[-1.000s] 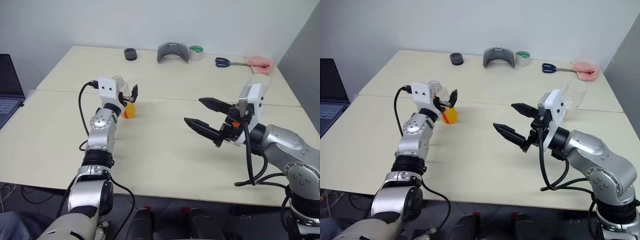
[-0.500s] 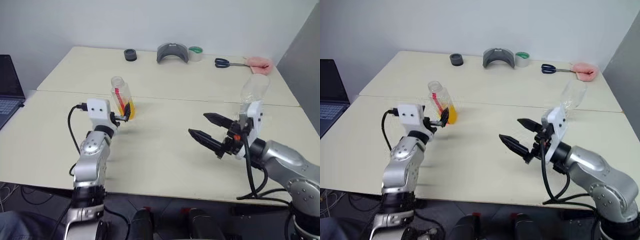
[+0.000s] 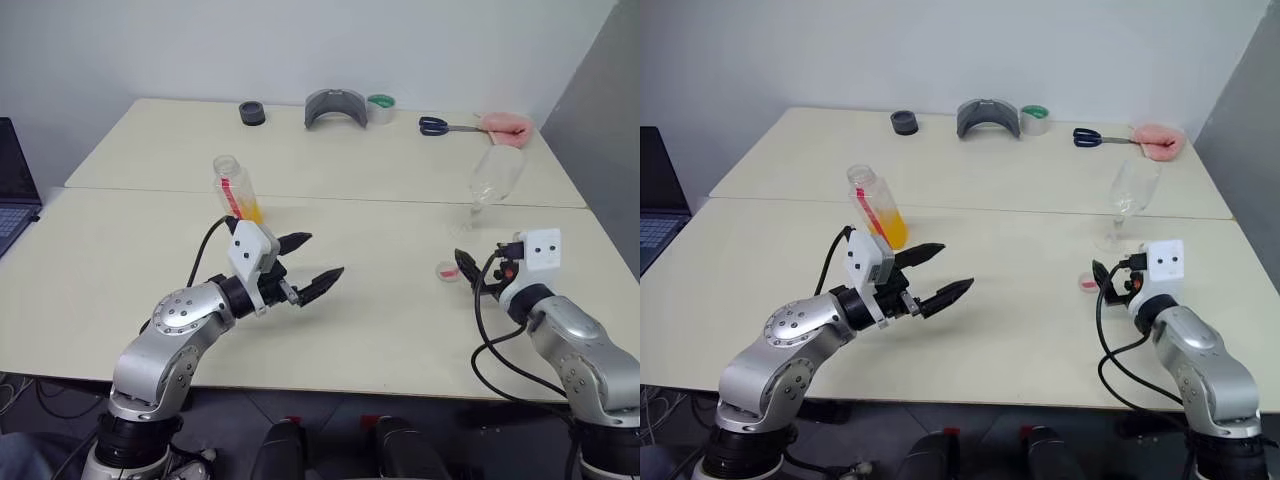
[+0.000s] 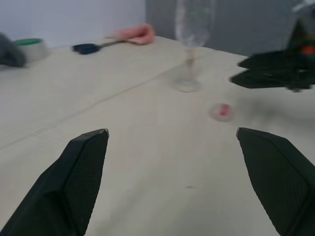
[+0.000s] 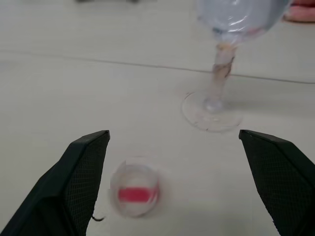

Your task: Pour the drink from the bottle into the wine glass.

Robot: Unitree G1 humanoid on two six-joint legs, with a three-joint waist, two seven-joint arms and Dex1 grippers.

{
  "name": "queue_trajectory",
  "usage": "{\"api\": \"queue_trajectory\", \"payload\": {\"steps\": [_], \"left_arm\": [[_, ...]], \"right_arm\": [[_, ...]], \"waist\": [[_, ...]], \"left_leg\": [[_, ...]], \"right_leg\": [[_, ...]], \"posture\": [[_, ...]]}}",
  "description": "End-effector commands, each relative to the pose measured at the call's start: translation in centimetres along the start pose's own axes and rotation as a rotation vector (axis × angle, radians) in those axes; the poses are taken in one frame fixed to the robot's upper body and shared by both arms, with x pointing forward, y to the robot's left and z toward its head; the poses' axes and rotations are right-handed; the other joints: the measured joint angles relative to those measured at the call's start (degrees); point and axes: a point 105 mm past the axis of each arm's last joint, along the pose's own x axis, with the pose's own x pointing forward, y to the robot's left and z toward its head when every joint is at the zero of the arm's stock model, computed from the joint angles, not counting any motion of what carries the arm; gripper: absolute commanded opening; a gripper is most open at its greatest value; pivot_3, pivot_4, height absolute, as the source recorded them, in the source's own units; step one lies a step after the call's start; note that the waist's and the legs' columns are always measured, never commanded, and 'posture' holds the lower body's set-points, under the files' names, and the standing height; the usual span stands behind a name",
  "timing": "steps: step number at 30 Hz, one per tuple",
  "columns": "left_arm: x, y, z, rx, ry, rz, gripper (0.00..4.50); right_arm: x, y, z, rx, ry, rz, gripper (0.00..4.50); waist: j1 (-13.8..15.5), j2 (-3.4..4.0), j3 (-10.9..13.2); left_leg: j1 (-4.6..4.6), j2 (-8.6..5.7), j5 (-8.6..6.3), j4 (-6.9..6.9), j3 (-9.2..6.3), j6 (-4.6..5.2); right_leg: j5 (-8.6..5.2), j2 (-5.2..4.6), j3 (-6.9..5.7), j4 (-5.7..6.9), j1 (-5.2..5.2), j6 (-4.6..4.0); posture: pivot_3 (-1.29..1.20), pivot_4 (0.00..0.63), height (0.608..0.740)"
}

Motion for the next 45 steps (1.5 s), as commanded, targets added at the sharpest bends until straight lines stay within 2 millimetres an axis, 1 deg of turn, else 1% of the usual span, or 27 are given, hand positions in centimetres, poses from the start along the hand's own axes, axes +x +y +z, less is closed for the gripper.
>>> {"api": "queue_trajectory", "payload": {"steps": [1,7,12,20,26,31,36,45], "left_arm": [[0.3,-0.7,1.0,0.037,-0.029,-0.044,4.49],[1.0,-1.3,1.1,0.031,-0.049,-0.054,4.49],[1.1,-1.4,0.7,0.025,-0.048,-0.059,4.49],[1.4,-1.6,0.9,0.030,-0.058,-0.065,4.49],[1.7,-1.5,1.1,0.039,-0.060,-0.075,4.49],[2.3,-1.5,1.8,0.044,-0.074,-0.075,4.49],[2.2,-1.7,1.8,0.041,-0.073,-0.080,4.49],[2.3,-1.9,2.2,0.044,-0.077,-0.098,4.49]], "right_arm": [[1.2,0.2,1.6,0.025,-0.079,-0.010,4.50],[3.5,0.5,1.9,0.036,-0.097,-0.001,4.50],[4.7,-0.3,1.3,0.047,-0.095,-0.024,4.50],[6.6,-1.1,2.1,0.069,-0.134,-0.066,4.50],[8.0,-1.7,2.2,0.082,-0.140,-0.096,4.50],[8.6,-2.2,2.2,0.096,-0.144,-0.132,4.50],[8.8,-2.6,2.0,0.099,-0.144,-0.158,4.50],[10.5,-3.1,2.0,0.094,-0.151,-0.174,4.50]], "waist": [[-0.01,0.00,0.00],[0.03,-0.01,0.00],[0.02,0.00,0.00],[-0.11,0.01,0.01],[-0.09,0.02,0.02],[-0.09,0.02,0.02],[-0.11,0.02,0.02],[-0.16,0.03,0.03]], "left_leg": [[0.00,-0.01,0.00,0.00,0.01,0.00],[-0.05,-0.07,0.00,0.01,0.01,0.00],[-0.05,-0.06,0.00,0.00,0.00,0.00],[-0.04,-0.05,0.00,-0.01,0.00,0.00],[-0.05,-0.07,0.00,-0.01,0.01,0.00],[-0.05,-0.07,0.00,-0.01,0.01,0.00],[-0.05,-0.07,0.00,-0.04,0.01,0.00],[-0.05,-0.08,0.00,-0.05,0.02,0.00]], "right_leg": [[0.00,0.00,0.01,0.00,0.00,0.00],[0.04,-0.07,0.01,-0.03,0.00,-0.07],[0.04,-0.06,0.00,-0.03,0.00,-0.08],[0.04,-0.05,0.00,-0.01,-0.01,-0.08],[0.05,-0.06,0.01,-0.02,-0.01,-0.08],[0.05,-0.07,0.02,-0.02,-0.01,-0.08],[0.05,-0.07,0.02,-0.02,-0.02,-0.08],[0.05,-0.07,0.02,-0.03,-0.02,-0.09]], "posture": [[0.00,0.150,0.740],[0.00,0.150,0.740],[0.00,0.150,0.740],[0.00,0.150,0.740],[0.00,0.150,0.740],[0.00,0.150,0.740],[0.00,0.150,0.740],[0.00,0.150,0.740]]}}
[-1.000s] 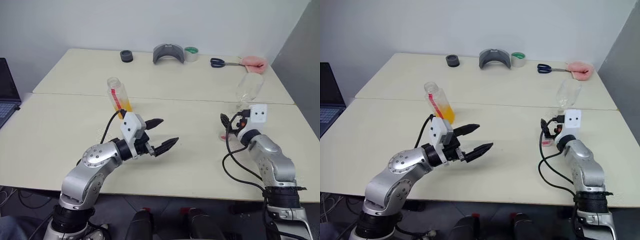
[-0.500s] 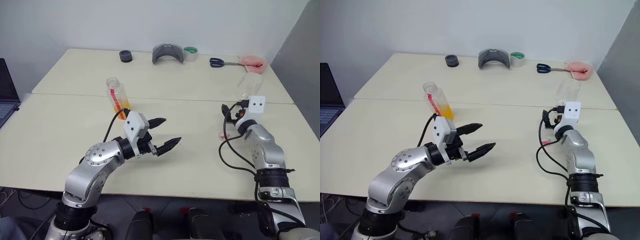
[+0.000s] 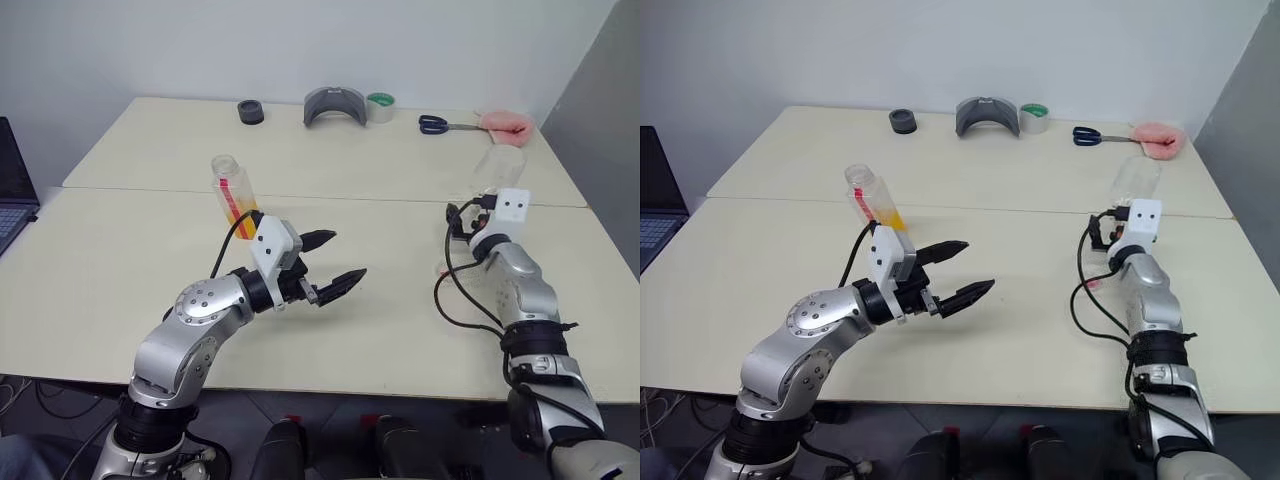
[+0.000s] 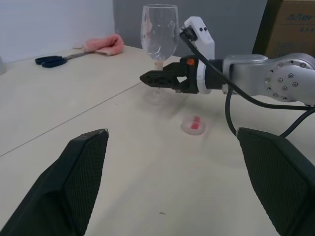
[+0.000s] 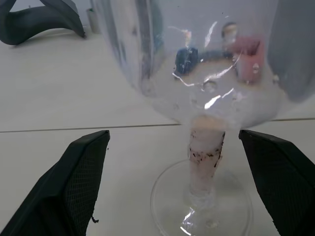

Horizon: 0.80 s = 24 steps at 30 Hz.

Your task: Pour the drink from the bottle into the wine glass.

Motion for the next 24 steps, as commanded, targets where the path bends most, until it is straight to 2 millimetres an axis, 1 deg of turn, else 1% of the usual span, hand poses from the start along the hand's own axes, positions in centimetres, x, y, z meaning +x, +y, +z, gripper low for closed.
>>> {"api": "queue_trajectory", "payload": {"steps": [1,4,5,11,14,15,17,19,21,24], "left_arm": [[0.2,-0.7,1.5,0.035,-0.042,-0.034,4.49],[0.1,-0.7,1.4,0.035,-0.040,-0.034,4.50],[0.1,-0.7,1.4,0.035,-0.039,-0.033,4.50],[0.1,-0.8,1.2,0.029,-0.039,-0.035,4.50],[0.0,-0.8,1.1,0.028,-0.036,-0.038,4.50],[0.0,-0.8,1.1,0.029,-0.035,-0.038,4.50],[0.0,-0.8,1.0,0.030,-0.034,-0.039,4.50],[-0.3,-0.7,1.0,0.031,-0.030,-0.036,4.50],[-1.1,-0.6,0.6,0.033,-0.012,-0.016,4.50],[-2.9,0.0,0.0,0.025,0.006,0.059,4.50]], "right_arm": [[0.7,-0.5,1.4,-0.016,-0.057,-0.015,4.50],[1.0,-1.2,1.4,-0.018,-0.062,-0.028,3.91],[1.0,-1.3,1.4,-0.019,-0.065,-0.032,3.63],[1.0,-1.4,1.7,-0.029,-0.093,-0.027,1.40],[1.0,-1.1,1.9,-0.041,-0.102,-0.012,0.35],[1.0,-1.0,1.9,-0.050,-0.105,-0.003,0.14],[0.9,-0.6,2.2,-0.071,-0.116,0.016,0.15],[0.9,1.4,3.0,-0.084,-0.158,0.118,0.15],[0.6,5.1,3.6,-0.087,-0.183,0.287,0.15],[-0.1,9.6,3.7,-0.098,-0.173,0.481,0.15]], "waist": [[0.00,0.00,0.00],[0.00,0.01,0.01],[0.00,0.01,0.01],[-0.01,0.02,0.01],[-0.01,0.02,0.02],[-0.01,0.03,0.02],[-0.03,0.08,0.05],[-0.06,0.11,0.07],[-0.40,0.17,0.10],[-1.39,0.20,0.12]], "left_leg": [[0.00,0.00,0.00,0.00,0.00,0.00],[0.00,0.00,0.00,-0.01,0.00,0.00],[0.00,-0.01,0.00,-0.01,0.00,0.00],[0.00,0.00,0.00,-0.02,0.00,0.00],[0.00,0.00,0.00,-0.02,0.00,0.00],[0.00,0.00,0.00,-0.02,0.00,0.00],[0.00,0.00,0.00,-0.02,0.00,0.00],[0.00,0.00,0.00,-0.02,0.00,0.00],[0.00,0.00,0.00,-0.03,0.02,0.00],[0.02,0.06,0.00,-0.13,-0.01,0.00]], "right_leg": [[0.00,0.00,0.01,0.00,0.00,0.00],[0.00,0.00,0.00,0.00,0.00,0.00],[0.00,0.00,0.01,0.00,0.00,0.00],[0.00,-0.01,0.01,0.00,-0.01,0.00],[0.00,-0.01,0.01,0.00,0.00,0.00],[0.00,-0.01,0.01,0.00,0.00,0.00],[0.00,-0.01,0.01,0.00,-0.01,0.00],[0.00,-0.01,0.01,0.00,-0.01,0.00],[0.00,0.00,0.04,0.00,-0.03,0.00],[0.00,0.01,0.03,0.03,-0.07,-0.01]], "posture": [[0.00,0.150,0.740],[0.00,0.150,0.740],[0.00,0.150,0.740],[0.00,0.150,0.740],[0.00,0.150,0.740],[0.00,0.150,0.740],[0.00,0.150,0.740],[0.00,0.150,0.740],[0.00,0.150,0.740],[0.00,0.150,0.740]]}}
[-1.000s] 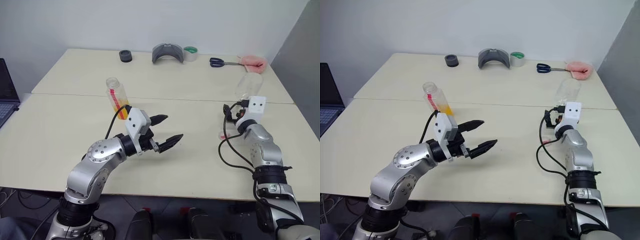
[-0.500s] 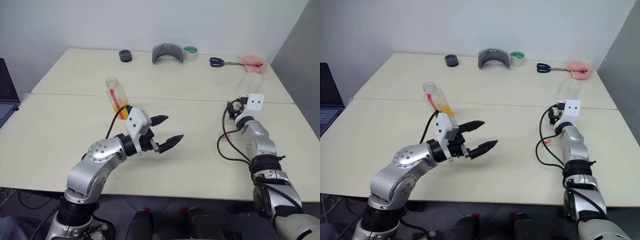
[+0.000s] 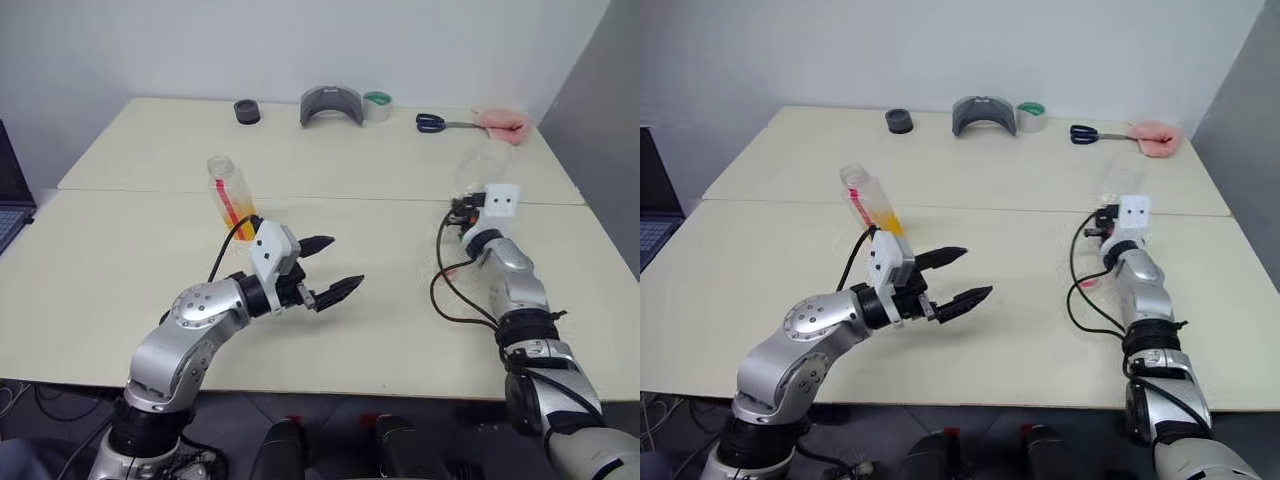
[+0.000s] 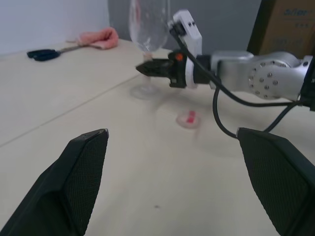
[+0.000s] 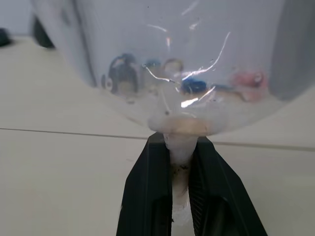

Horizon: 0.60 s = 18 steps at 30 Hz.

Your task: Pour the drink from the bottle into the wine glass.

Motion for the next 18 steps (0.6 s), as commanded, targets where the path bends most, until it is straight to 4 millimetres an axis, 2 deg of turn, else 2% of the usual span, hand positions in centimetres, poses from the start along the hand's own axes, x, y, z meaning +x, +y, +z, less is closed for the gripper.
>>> {"api": "queue_trajectory", "payload": {"steps": [1,6,10,14,18], "left_arm": [[-2.3,0.4,1.0,0.045,-0.045,0.091,4.50],[-6.7,0.5,0.1,0.025,-0.053,0.321,4.50],[-9.3,-0.5,-0.4,0.025,-0.039,0.484,4.50],[-10.9,-1.0,-1.1,0.002,-0.015,0.588,4.50],[-11.7,-0.9,-1.6,0.007,-0.002,0.629,4.50]], "right_arm": [[1.0,5.5,3.2,-0.040,-0.083,0.243,0.15],[1.8,11.5,4.4,-0.026,-0.112,0.442,0.15],[2.2,15.2,3.9,-0.028,-0.093,0.539,0.15],[2.6,17.4,1.9,-0.084,-0.022,0.583,0.15],[3.0,17.6,0.3,-0.148,0.035,0.567,0.15]], "waist": [[-0.26,0.01,0.00],[-0.18,0.01,0.03],[-0.07,-0.01,0.03],[0.33,-0.03,0.01],[0.21,-0.02,0.02]], "left_leg": [[0.01,0.03,0.00,-0.01,-0.03,0.00],[0.03,0.09,0.00,-0.14,-0.10,0.00],[0.02,0.06,0.00,-0.17,-0.09,0.00],[0.02,0.01,0.00,-0.18,-0.11,0.00],[0.03,-0.06,0.00,-0.18,-0.01,0.00]], "right_leg": [[0.00,0.01,-0.03,0.00,0.00,-0.01],[-0.04,-0.13,-0.09,0.00,0.00,-0.08],[-0.05,-0.34,-0.12,-0.04,0.01,-0.09],[-0.05,-0.41,-0.18,-0.09,0.04,-0.09],[-0.06,-0.38,-0.14,-0.09,0.01,-0.10]], "posture": [[0.00,0.150,0.740],[0.00,0.150,0.740],[0.00,0.150,0.740],[0.00,0.150,0.740],[0.00,0.150,0.740]]}}
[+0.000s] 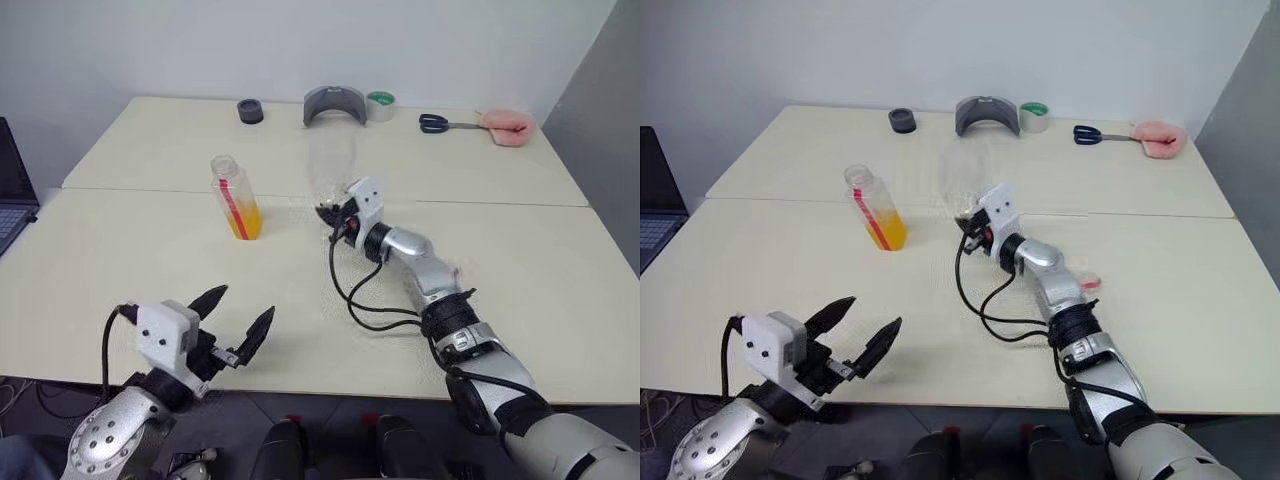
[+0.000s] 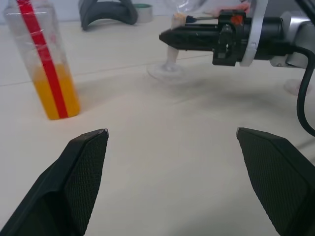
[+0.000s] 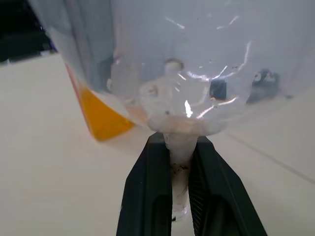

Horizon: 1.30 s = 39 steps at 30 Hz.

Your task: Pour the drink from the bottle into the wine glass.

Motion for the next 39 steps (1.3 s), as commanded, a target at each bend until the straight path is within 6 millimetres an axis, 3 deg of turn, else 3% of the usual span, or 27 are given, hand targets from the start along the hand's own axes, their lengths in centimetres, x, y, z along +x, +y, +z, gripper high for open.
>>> {"api": "queue_trajectory", "payload": {"steps": [1,6,11,18,23,32,36,39], "left_arm": [[-0.5,0.3,1.1,0.036,-0.054,0.035,4.50],[-0.3,1.6,1.3,0.035,-0.074,0.074,4.50],[-0.5,1.5,0.8,0.048,-0.063,0.057,4.50],[0.6,1.5,0.5,0.057,-0.081,0.025,4.50],[2.0,2.9,0.4,0.066,-0.098,0.074,4.50],[4.8,5.7,1.2,0.062,-0.157,0.242,4.50],[5.9,7.0,1.8,0.059,-0.184,0.330,4.50],[6.5,7.5,1.9,0.064,-0.181,0.358,4.50]], "right_arm": [[0.4,-0.5,1.5,-0.069,-0.034,-0.019,0.15],[0.4,-0.8,1.0,-0.060,-0.022,-0.019,0.15],[0.3,-0.8,0.6,-0.032,-0.021,-0.024,0.15],[-0.4,-1.1,0.7,0.017,-0.061,-0.034,2.53],[-2.7,-1.4,0.9,-0.011,-0.095,-0.027,4.35],[-9.8,-0.3,1.8,-0.075,-0.087,0.034,4.47],[-14.0,0.2,4.4,-0.116,-0.100,0.093,4.47],[-16.0,1.2,5.6,-0.138,-0.085,0.165,4.47]], "waist": [[-0.21,0.00,0.00],[-0.44,0.00,0.00],[-0.46,0.00,0.00],[-0.42,-0.01,0.00],[-0.19,-0.01,0.00],[0.11,-0.03,-0.01],[0.25,-0.05,0.00],[0.35,-0.07,0.00]], "left_leg": [[0.00,0.00,0.00,0.00,0.02,0.00],[0.01,0.00,0.00,-0.04,-0.01,0.00],[0.05,0.03,0.00,-0.08,-0.01,-0.01],[0.06,0.02,0.00,-0.09,-0.02,-0.01],[0.05,0.02,0.00,-0.12,-0.06,-0.01],[0.06,0.01,0.00,-0.15,-0.09,-0.01],[0.04,0.00,0.00,-0.15,-0.08,-0.01],[0.05,-0.02,0.00,-0.14,-0.06,-0.01]], "right_leg": [[0.00,0.01,0.01,-0.01,0.00,0.00],[-0.01,0.18,-0.01,0.00,-0.02,-0.03],[-0.03,0.27,0.00,0.01,-0.02,-0.06],[-0.03,0.27,-0.02,0.01,-0.01,-0.07],[-0.04,0.24,-0.03,0.01,0.00,-0.07],[-0.04,0.25,-0.04,0.01,0.02,-0.05],[-0.04,0.24,-0.02,0.00,0.02,-0.04],[-0.04,0.25,-0.02,-0.02,0.03,-0.03]], "posture": [[0.00,0.150,0.740],[0.00,0.150,0.740],[0.00,0.150,0.740],[0.00,0.150,0.740],[0.00,0.150,0.740],[0.00,0.150,0.740],[0.00,0.150,0.740],[0.00,0.150,0.740]]}}
